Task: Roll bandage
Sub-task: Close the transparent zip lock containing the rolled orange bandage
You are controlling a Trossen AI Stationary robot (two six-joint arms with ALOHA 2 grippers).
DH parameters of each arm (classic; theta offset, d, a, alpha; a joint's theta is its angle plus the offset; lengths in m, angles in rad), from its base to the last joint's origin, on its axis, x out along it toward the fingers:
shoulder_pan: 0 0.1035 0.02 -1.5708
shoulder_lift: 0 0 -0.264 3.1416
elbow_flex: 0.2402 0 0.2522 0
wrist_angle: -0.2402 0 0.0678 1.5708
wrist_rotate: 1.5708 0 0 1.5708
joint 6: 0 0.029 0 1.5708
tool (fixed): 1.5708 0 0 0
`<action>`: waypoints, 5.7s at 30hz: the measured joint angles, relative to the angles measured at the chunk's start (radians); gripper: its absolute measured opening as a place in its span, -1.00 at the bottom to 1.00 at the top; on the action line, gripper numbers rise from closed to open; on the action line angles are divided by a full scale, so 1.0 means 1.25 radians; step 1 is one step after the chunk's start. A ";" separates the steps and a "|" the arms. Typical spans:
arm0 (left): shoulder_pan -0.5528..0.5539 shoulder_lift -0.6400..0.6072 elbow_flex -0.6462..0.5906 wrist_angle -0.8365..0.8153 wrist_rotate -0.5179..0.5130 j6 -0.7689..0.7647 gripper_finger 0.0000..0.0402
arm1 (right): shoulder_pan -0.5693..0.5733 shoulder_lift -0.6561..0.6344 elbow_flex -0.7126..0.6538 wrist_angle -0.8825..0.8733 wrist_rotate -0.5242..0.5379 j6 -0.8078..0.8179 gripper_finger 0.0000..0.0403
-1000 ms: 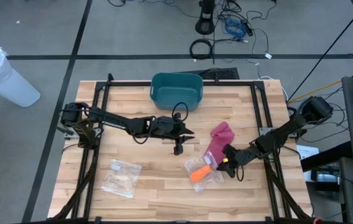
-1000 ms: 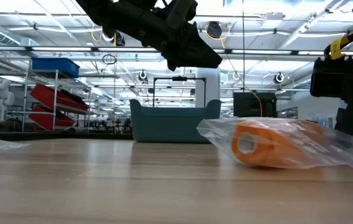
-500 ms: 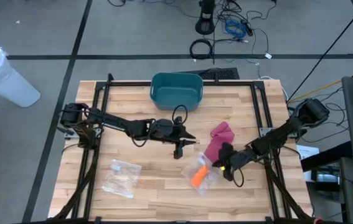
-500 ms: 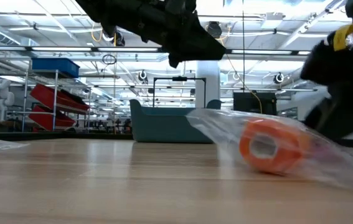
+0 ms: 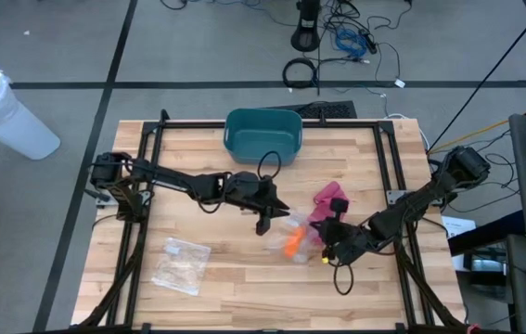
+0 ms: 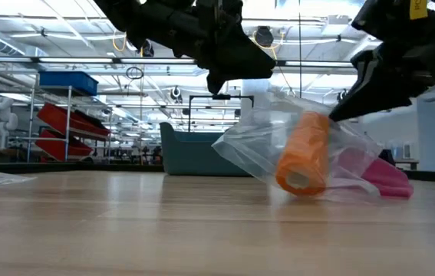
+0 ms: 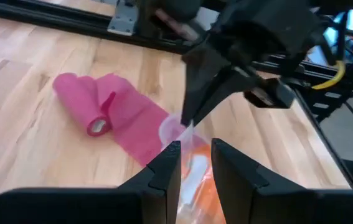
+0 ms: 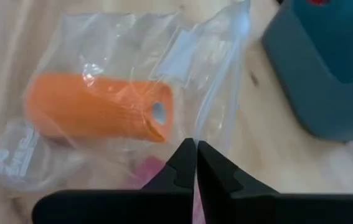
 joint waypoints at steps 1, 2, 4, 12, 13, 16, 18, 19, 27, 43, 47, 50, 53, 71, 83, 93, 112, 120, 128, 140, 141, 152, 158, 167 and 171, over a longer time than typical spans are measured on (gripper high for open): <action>0.003 0.000 0.000 -0.004 -0.007 -0.002 -0.54 | 0.004 0.000 0.002 -0.003 0.013 0.000 -1.00; 0.006 0.000 0.000 -0.011 -0.018 -0.009 -0.54 | 0.009 0.000 0.003 -0.003 0.026 -0.001 -1.00; 0.012 0.000 0.000 -0.032 -0.038 -0.019 -0.54 | 0.023 0.000 0.004 -0.003 0.056 -0.009 -1.00; 0.022 0.000 0.000 -0.022 -0.014 0.036 -0.54 | 0.034 0.000 0.004 -0.012 0.157 -0.088 -1.00; 0.021 0.000 0.000 -0.010 0.001 0.046 -0.54 | 0.028 0.000 0.004 -0.012 0.158 -0.089 -1.00; 0.021 0.000 0.000 0.005 0.031 0.064 -0.54 | 0.018 0.000 0.004 -0.012 0.158 -0.088 -1.00; 0.019 0.000 0.000 -0.002 0.032 0.071 -0.54 | 0.014 0.000 0.004 -0.012 0.160 -0.088 -1.00; 0.018 0.000 0.000 -0.005 0.032 0.072 -0.54 | 0.013 0.000 0.004 -0.012 0.160 -0.087 -1.00; 0.017 0.000 0.000 -0.061 0.023 0.063 -0.54 | 0.015 -0.021 0.004 -0.015 0.222 -0.066 -1.00; 0.002 0.000 0.000 -0.066 -0.017 0.106 -0.54 | 0.002 -0.036 0.005 -0.014 0.227 -0.078 -1.00; 0.000 0.000 0.000 -0.098 -0.017 0.107 -0.54 | -0.016 -0.036 0.005 -0.015 0.247 -0.039 -1.00; 0.001 -0.009 0.000 -0.121 -0.023 0.078 -0.54 | -0.024 -0.036 0.005 -0.015 0.247 -0.028 -1.00; 0.001 -0.033 0.000 -0.118 -0.064 0.065 -0.54 | -0.027 -0.036 0.005 -0.014 0.244 -0.022 -1.00; 0.000 -0.028 0.000 -0.048 -0.097 0.113 -0.55 | -0.044 -0.036 0.005 0.122 0.209 -0.156 -1.00; -0.004 -0.028 0.000 -0.059 -0.100 0.154 -0.98 | -0.043 -0.040 0.005 0.118 0.095 -0.090 -0.95; -0.004 -0.028 0.000 -0.086 -0.106 0.162 -0.99 | -0.044 -0.157 0.005 0.183 0.030 -0.151 -0.36; -0.016 -0.028 0.000 -0.082 -0.074 0.216 -1.00 | -0.343 -0.101 0.007 0.380 -0.499 -0.246 -0.07; -0.016 -0.028 0.000 -0.082 -0.077 0.209 -1.00 | -0.391 -0.053 0.006 0.430 -0.613 -0.214 -0.19; -0.013 -0.028 0.000 -0.076 -0.118 0.154 -1.00 | -0.417 -0.052 0.006 0.433 -0.612 -0.216 -0.66; -0.014 -0.028 0.000 -0.074 -0.163 0.173 -1.00 | -0.431 -0.057 0.006 0.410 -0.572 -0.234 -0.97; -0.014 -0.028 0.000 -0.071 -0.163 0.174 -1.00 | -0.431 -0.061 0.006 0.407 -0.572 -0.235 -0.97; -0.016 -0.029 0.000 -0.033 -0.164 0.190 -1.00 | -0.430 -0.112 0.007 0.321 -0.572 -0.240 -0.97; -0.016 -0.029 0.000 -0.029 -0.163 0.190 -1.00 | -0.430 -0.133 0.007 0.271 -0.573 -0.242 -0.97; -0.016 -0.058 0.000 -0.038 -0.178 0.191 -1.00 | -0.431 -0.195 0.007 0.186 -0.572 -0.228 -0.98; -0.016 -0.074 0.000 -0.041 -0.184 0.192 -1.00 | -0.430 -0.214 0.007 0.150 -0.571 -0.216 -0.98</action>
